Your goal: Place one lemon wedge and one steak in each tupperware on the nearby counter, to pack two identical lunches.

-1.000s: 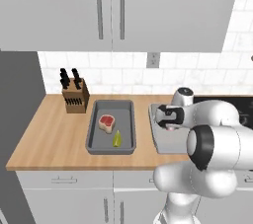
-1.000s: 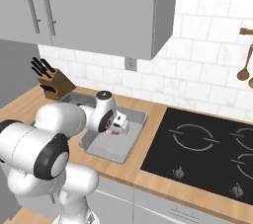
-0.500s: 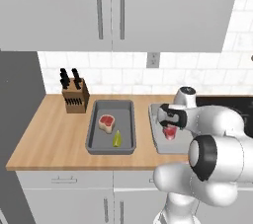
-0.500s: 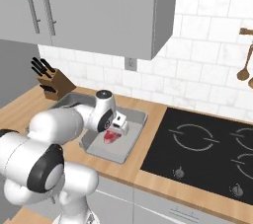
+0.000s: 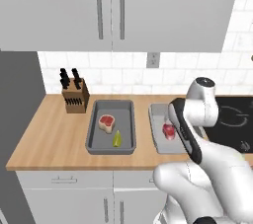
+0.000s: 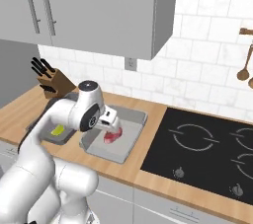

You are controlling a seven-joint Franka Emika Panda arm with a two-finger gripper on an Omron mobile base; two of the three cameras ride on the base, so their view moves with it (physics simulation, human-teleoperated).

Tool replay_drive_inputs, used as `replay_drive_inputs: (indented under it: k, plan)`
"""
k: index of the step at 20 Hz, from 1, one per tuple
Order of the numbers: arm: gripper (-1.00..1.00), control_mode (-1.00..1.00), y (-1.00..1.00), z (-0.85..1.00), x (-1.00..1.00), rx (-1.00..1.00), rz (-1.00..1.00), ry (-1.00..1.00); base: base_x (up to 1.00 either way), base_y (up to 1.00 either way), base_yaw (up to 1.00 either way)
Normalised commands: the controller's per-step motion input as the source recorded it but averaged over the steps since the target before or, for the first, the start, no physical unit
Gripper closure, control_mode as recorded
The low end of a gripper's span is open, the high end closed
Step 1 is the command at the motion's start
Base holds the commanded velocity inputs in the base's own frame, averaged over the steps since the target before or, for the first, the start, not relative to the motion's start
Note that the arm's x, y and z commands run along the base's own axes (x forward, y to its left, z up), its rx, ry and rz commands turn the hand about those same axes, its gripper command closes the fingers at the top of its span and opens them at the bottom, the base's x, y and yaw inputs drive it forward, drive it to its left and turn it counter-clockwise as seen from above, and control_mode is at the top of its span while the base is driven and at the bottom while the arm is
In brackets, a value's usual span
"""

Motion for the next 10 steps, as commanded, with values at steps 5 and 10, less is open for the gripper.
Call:
replay_drive_inputs:
  k: [5,10]
  plan:
    - [-1.0,-1.0,0.31,0.47,-1.0,-0.04,0.02,-0.04,0.0,0.0,0.0]
    - [-1.0,-1.0,0.08,0.33,-1.0,0.0,0.0,-0.12,0.0,0.0,0.0]
